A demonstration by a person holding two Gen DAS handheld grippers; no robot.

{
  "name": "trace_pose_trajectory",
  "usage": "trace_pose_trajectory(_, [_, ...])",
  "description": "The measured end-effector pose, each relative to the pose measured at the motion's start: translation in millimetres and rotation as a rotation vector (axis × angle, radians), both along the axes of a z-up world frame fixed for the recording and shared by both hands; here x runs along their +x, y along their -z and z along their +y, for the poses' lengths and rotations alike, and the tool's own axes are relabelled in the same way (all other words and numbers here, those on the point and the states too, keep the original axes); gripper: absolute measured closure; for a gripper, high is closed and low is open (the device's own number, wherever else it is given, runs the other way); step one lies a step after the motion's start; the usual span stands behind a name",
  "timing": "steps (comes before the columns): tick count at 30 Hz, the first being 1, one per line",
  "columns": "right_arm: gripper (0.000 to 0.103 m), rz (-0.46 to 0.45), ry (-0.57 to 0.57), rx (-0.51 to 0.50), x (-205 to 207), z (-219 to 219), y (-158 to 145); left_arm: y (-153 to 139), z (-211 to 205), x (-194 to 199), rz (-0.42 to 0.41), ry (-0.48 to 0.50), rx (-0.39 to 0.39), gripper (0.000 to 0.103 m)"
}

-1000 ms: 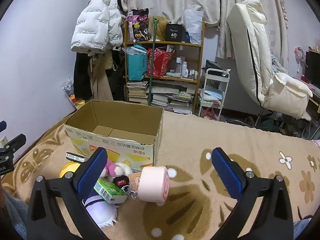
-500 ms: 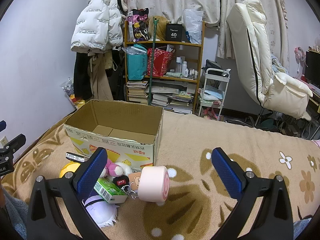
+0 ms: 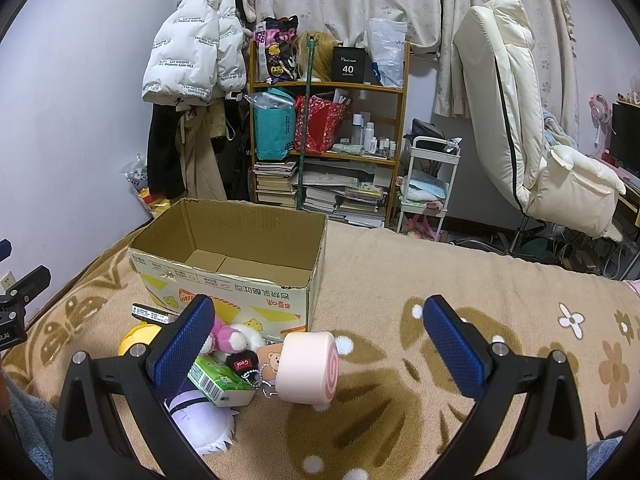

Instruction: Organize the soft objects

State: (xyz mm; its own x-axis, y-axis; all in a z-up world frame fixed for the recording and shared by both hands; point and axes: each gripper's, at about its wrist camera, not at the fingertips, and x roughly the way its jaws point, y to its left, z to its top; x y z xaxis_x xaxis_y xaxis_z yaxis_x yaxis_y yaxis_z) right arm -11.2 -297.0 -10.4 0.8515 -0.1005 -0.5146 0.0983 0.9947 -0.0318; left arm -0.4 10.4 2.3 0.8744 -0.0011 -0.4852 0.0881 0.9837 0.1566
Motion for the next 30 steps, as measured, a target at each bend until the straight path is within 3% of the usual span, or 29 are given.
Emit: trace_pose_trajectory(30, [0.0, -0.005, -0.001, 0.002, 0.0, 0.3, 0.3, 4.3, -5.8, -3.4, -0.002, 0.001, 0.004, 0.001])
